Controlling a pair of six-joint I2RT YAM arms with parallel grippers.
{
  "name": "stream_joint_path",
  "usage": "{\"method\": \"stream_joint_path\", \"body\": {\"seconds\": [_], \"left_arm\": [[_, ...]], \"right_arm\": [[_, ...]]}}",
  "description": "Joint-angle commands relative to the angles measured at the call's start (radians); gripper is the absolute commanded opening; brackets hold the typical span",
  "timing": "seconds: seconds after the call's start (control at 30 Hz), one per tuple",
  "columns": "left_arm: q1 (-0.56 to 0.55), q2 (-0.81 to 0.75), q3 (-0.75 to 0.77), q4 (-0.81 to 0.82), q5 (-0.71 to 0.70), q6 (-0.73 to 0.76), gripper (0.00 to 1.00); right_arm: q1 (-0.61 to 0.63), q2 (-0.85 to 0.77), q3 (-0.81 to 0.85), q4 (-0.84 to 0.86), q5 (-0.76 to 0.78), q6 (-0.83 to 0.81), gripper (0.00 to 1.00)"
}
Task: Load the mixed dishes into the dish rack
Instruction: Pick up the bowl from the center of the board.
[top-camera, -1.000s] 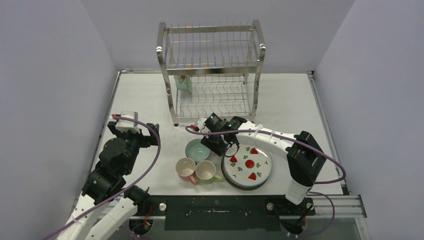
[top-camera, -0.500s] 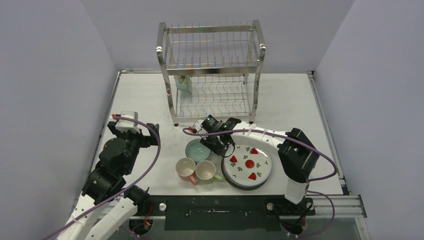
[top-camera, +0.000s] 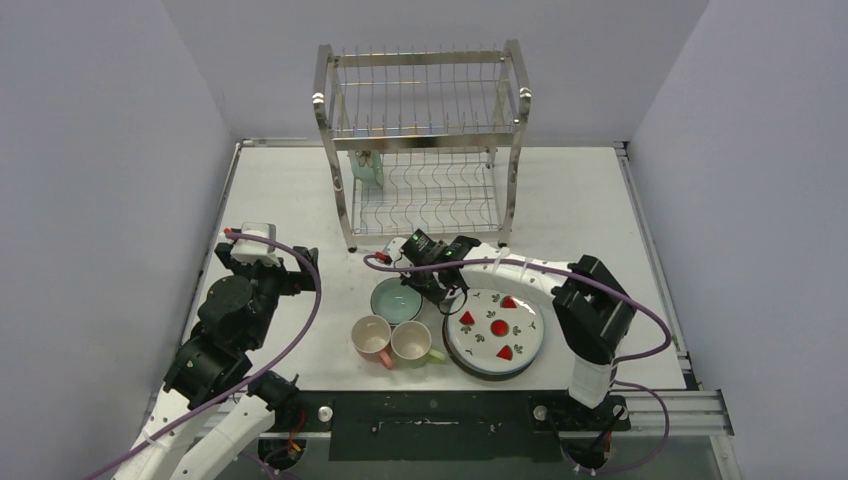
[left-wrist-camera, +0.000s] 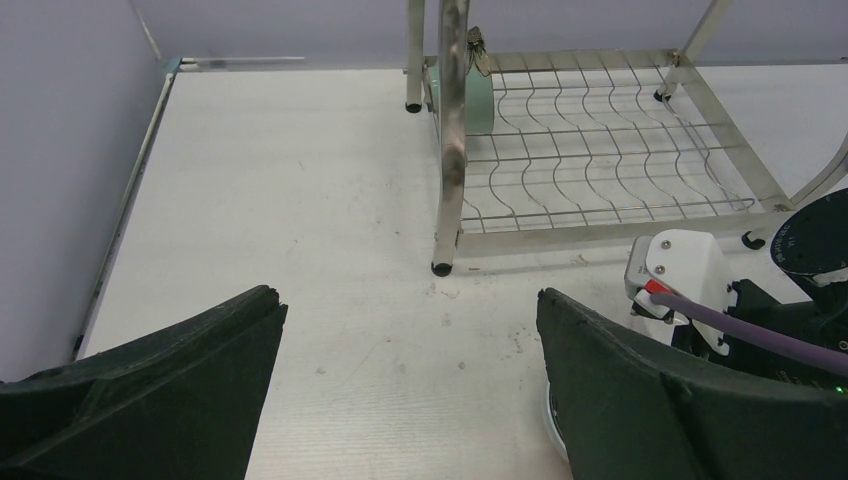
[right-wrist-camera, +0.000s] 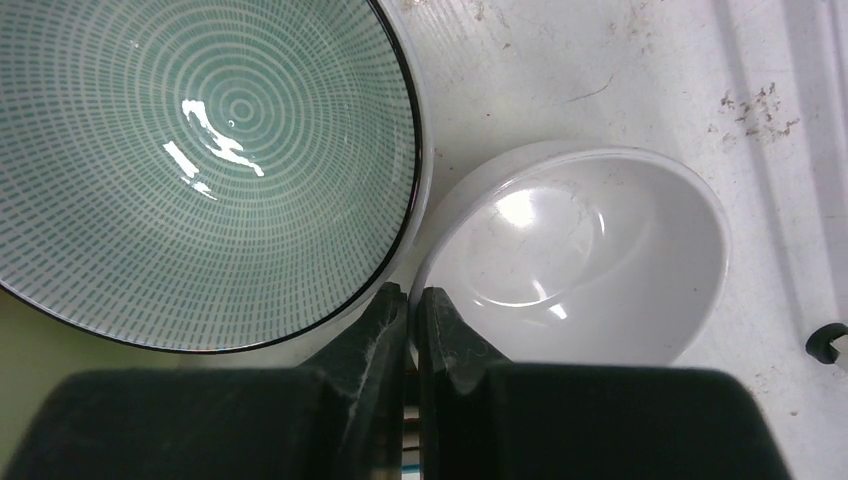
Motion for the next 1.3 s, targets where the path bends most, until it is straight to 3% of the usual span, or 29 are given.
{"method": "stream_joint_path", "body": {"seconds": [0.0,0.3,0.57,0.87,1.27], "left_arm": [[0.005,-0.003,0.032,0.038,0.01,-0.004,0.97],[0.005,-0.007,0.032,0.037,0.011,-0.004,0.97],[0.005,-0.013,0.032,0.035,0.01,-0.006,0.97],[0.005,-0.023,0.032,0.036,0.012,-0.007,0.97],[0.002,-0.039,0.032,0.036,0.016,-0.01,0.97]], "right_arm": [[0.004,-0.082,0.015,-0.009,0.053,0.032,0.0],[-0.008,-0.235,0.009,0.035,0.105,0.094,0.0],[-0.047,-0.345,-0.044,0.225,0.017,0.248,0.0],[-0.084,-0.317,-0.147,0.715,-0.044,0.623,0.0],[-0.137,-0.08,-0.193,1.355,-0.053,1.106,0.0]]}}
